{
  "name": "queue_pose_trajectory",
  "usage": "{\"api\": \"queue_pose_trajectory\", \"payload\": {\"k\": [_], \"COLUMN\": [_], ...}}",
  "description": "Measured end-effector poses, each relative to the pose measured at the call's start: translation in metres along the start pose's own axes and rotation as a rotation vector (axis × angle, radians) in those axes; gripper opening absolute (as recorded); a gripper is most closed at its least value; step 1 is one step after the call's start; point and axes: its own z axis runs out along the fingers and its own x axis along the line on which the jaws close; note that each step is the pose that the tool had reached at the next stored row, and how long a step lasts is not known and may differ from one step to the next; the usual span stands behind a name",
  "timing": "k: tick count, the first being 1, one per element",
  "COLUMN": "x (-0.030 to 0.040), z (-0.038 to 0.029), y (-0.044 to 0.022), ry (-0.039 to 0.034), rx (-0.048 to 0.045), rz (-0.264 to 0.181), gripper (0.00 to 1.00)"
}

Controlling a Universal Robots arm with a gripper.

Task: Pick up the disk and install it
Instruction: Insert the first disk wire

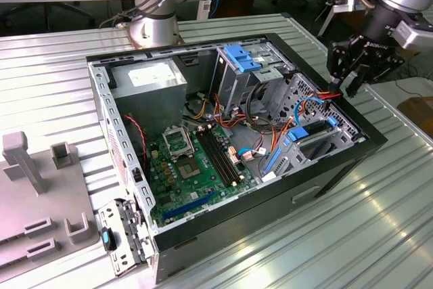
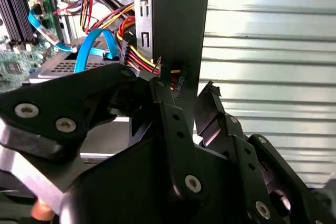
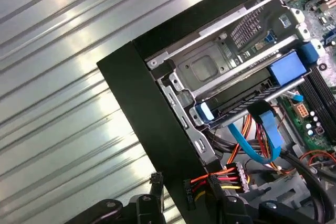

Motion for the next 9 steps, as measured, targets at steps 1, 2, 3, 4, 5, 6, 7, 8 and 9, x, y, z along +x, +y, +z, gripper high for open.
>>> {"api": "queue_pose_trajectory", "payload": {"k": [1, 2, 3, 4, 5, 6, 7, 8, 9], "x": [0.0, 0.0, 0.0, 0.0, 0.0, 0.0, -0.0023, -0.0055, -0.0057], "z": [0.0001, 0.0002, -0.0007, -0.002, -0.0036, -0.0054, -0.0054, -0.0051, -0.0043], "y": [0.0, 0.0, 0.0, 0.0, 0.0001, 0.0009, 0.0036, 0.0061, 0.0062], "ry": [0.0022, 0.0048, 0.0067, 0.0071, 0.0072, 0.0081, 0.0108, 0.0144, 0.0189], "rx": [0.0021, 0.0038, 0.0042, 0.0044, 0.0045, 0.0052, 0.0064, 0.0079, 0.0102], "rz": [-0.051, -0.086, -0.092, -0.093, -0.093, -0.093, -0.093, -0.093, -0.093], "gripper": [0.45, 0.45, 0.45, 0.45, 0.45, 0.45, 0.45, 0.45, 0.45]}}
